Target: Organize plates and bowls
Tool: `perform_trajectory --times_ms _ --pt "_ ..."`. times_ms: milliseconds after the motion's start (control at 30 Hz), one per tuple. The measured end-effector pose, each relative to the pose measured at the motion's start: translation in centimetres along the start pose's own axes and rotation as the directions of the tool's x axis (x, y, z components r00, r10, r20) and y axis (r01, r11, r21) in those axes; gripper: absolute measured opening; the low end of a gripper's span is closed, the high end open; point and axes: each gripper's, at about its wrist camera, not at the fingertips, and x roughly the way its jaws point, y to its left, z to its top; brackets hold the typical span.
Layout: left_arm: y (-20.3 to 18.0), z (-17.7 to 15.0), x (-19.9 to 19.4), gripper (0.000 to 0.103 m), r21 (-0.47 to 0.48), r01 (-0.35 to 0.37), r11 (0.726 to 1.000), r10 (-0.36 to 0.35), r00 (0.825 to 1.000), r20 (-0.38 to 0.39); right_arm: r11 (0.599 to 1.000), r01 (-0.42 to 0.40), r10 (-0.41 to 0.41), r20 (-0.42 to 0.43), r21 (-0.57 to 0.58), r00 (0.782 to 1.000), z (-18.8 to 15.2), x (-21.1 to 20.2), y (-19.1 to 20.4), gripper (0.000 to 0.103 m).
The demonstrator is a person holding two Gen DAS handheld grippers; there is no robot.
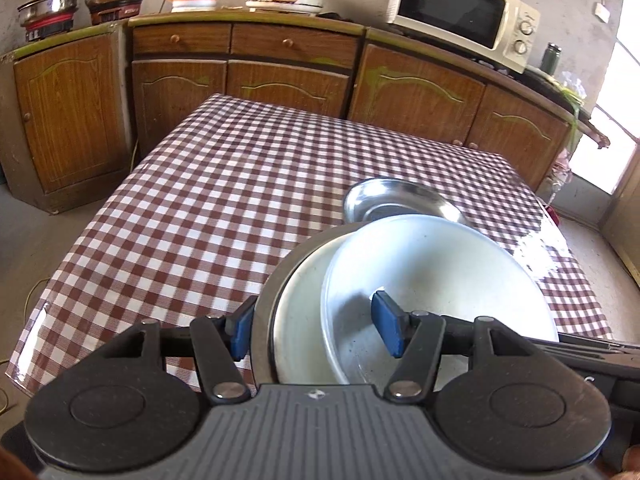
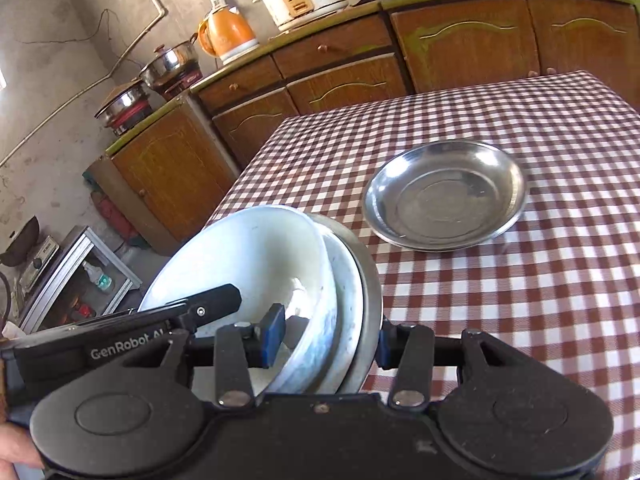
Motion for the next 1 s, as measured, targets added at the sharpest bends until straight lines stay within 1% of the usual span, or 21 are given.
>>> perform_trajectory --times_ms 500,767,1000 --pt "-4.1 -0.8 -0.5 0.061 0.081 0.082 0.993 -0.081 0.997 -0.015 0.994 0.075 -0.079 0.050 0.077 0.996 -1.6 -5.6 -3.5 0.054" --pt "-6.0 -0.9 -0.1 0.061 0.136 0.111 0.984 -0.109 0.994 -0.020 0.987 0.099 -0.109 0.075 0.125 0.991 -2.0 -7.3 -5.3 0.054" --pt "-7.3 -0.9 0.1 0.061 0.166 0.125 0.978 -0.124 0.992 -0.019 0.982 0.112 -0.126 0.089 0.153 0.988 -2.1 -8.1 -6.6 0.054"
